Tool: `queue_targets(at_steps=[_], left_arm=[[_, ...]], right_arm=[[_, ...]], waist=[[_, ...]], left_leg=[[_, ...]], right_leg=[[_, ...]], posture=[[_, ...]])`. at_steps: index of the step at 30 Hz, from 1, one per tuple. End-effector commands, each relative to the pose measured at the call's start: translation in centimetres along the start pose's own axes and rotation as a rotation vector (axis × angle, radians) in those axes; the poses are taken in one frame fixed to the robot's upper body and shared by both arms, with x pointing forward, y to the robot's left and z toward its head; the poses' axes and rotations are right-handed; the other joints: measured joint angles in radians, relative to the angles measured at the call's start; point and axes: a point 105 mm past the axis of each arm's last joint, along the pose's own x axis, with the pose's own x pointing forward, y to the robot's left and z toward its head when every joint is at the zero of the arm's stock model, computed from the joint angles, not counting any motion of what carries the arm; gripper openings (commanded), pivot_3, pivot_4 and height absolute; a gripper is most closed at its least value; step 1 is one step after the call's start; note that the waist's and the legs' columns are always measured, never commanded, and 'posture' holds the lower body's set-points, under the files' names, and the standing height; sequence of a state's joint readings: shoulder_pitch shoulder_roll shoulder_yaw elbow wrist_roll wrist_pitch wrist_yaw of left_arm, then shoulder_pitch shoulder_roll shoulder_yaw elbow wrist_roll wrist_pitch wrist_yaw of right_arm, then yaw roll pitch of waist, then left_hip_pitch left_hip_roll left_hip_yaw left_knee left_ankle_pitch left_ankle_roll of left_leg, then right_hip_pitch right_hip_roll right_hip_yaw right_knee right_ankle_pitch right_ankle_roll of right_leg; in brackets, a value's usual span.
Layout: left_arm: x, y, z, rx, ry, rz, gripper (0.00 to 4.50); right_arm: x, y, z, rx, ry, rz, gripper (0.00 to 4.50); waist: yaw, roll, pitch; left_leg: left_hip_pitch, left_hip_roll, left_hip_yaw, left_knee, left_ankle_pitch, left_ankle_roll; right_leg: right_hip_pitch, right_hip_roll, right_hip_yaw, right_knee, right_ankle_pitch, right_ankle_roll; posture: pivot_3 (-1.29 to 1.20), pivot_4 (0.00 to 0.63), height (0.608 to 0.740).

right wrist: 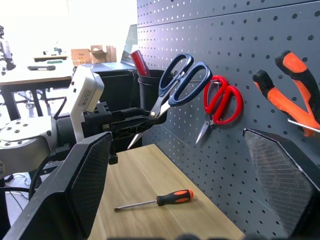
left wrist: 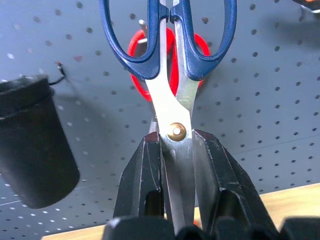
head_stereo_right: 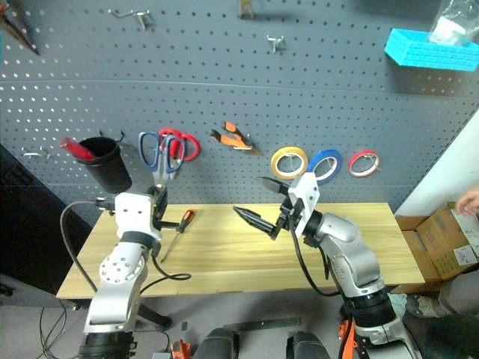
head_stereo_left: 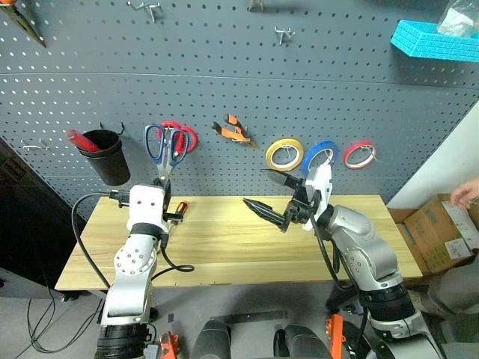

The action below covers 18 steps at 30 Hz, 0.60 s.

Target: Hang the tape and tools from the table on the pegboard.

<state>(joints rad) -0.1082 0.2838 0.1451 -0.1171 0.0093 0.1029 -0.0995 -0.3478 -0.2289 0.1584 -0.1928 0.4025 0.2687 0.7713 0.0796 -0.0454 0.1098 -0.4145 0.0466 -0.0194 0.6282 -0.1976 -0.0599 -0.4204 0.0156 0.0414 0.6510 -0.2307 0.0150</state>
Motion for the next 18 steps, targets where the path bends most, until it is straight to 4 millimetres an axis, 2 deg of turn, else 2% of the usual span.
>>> queue_targets(at_steps=[1,5,10,18], left_arm=[[0.8,0.3,0.8,-0.054,-0.021,-0.006,0.5],[1.7,0.1,0.1,-0.073,0.019,-0.045,0.5],[3.0,0.6,0.6,-0.076,0.006,-0.053,0.5],[3.1,1.3,0.5,-0.074,0.008,-0.036,3.12]], right_arm=[[0.0,-0.1,1.7,-0.06,-0.044,-0.011,4.5],[-0.1,-0.2,1.8,-0.064,-0.043,-0.017,4.5],[-0.1,-0.2,1.8,-0.063,-0.038,-0.016,4.5],[-0.2,0.2,2.2,-0.043,-0.059,-0.001,4.5]], waist=[[0.0,0.0,-0.001],[-0.002,0.0,-0.002],[-0.002,0.0,-0.002],[-0.005,0.0,-0.002]], left_leg=[[0.0,0.0,0.0,0.0,0.0,0.0],[0.001,0.0,0.0,0.001,0.0,0.0],[0.003,0.0,0.0,0.002,0.0,0.0],[0.007,0.0,0.002,0.002,0.0,0.0]], right_leg=[[0.0,0.0,0.0,0.001,0.0,0.0],[0.0,0.0,0.0,0.002,0.0,0.0],[0.0,0.001,0.0,0.007,0.0,0.0],[0.001,0.001,0.003,0.009,0.0,-0.001]], posture=[[0.19,0.028,0.74],[0.18,0.03,0.74],[0.18,0.033,0.74],[0.17,0.05,0.74]])
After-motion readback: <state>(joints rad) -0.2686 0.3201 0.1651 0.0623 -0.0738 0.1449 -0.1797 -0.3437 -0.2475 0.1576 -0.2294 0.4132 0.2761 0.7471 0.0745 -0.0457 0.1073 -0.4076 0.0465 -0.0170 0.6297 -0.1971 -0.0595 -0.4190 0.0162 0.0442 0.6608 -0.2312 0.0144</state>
